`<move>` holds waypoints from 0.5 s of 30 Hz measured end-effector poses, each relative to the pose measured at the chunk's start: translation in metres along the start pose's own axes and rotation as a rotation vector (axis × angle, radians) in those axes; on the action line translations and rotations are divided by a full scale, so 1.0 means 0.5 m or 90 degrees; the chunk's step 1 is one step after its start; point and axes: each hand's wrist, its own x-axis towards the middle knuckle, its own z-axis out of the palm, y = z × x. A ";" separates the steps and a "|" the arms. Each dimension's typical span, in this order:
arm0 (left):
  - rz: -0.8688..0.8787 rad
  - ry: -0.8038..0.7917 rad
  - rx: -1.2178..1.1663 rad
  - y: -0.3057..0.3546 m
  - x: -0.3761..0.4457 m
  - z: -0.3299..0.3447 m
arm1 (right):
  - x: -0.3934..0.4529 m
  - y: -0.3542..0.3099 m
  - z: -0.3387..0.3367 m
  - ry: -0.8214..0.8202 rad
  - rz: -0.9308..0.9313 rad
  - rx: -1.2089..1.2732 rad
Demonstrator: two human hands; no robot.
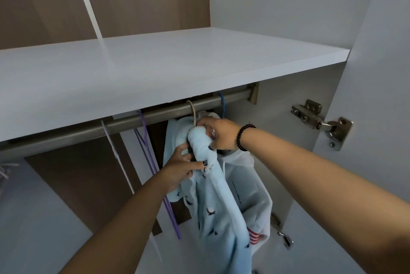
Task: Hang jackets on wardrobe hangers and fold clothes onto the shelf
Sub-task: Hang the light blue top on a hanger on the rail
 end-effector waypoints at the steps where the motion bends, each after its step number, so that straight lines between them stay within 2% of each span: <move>1: -0.002 -0.016 0.003 -0.003 -0.001 -0.007 | 0.000 -0.005 -0.002 -0.021 0.002 -0.024; 4: 0.042 -0.046 0.030 0.001 -0.007 -0.015 | -0.003 -0.022 -0.010 -0.040 -0.033 -0.136; 5: 0.075 -0.034 0.044 0.002 -0.006 -0.017 | -0.009 -0.027 -0.013 0.013 -0.079 -0.186; 7: 0.157 0.026 0.101 0.002 -0.005 -0.022 | -0.024 -0.027 -0.013 0.201 -0.224 -0.264; 9: 0.229 0.058 0.147 -0.006 -0.005 -0.026 | -0.041 -0.017 -0.001 0.340 -0.353 -0.284; 12: 0.264 0.007 0.152 -0.002 -0.018 -0.023 | -0.061 -0.007 0.032 0.384 -0.462 -0.291; 14: 0.287 -0.014 0.194 0.006 -0.030 -0.018 | -0.070 -0.005 0.046 0.433 -0.481 -0.303; 15: 0.320 0.010 0.229 0.004 -0.038 -0.015 | -0.074 -0.003 0.050 0.462 -0.477 -0.316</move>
